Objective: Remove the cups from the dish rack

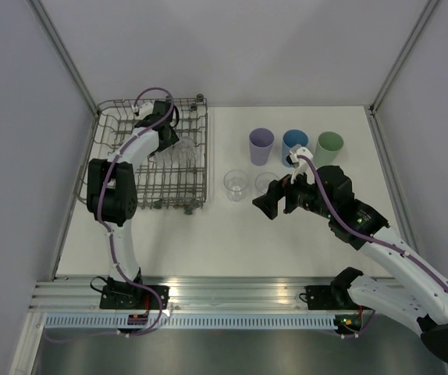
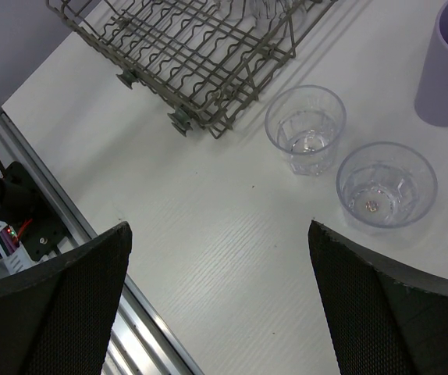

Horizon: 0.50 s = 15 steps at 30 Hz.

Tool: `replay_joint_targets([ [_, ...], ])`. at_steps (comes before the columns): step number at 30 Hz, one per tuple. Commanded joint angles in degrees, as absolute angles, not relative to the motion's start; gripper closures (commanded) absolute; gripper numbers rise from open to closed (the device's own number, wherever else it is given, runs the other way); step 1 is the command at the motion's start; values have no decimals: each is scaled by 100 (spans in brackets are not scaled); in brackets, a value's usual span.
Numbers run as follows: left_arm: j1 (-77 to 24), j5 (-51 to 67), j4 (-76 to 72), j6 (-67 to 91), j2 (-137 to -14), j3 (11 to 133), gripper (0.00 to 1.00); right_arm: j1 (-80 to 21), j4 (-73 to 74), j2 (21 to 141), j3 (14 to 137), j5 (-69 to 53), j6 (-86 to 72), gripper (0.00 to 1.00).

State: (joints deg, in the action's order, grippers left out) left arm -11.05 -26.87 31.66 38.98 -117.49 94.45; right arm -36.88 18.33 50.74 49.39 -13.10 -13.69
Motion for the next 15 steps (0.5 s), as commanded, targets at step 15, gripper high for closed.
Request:
replay_joint_targets([
  [15,-1099,-2883,3428,3683,-10258,9484,98,-3665,1582,4904,4939,-1117,-1380,2],
])
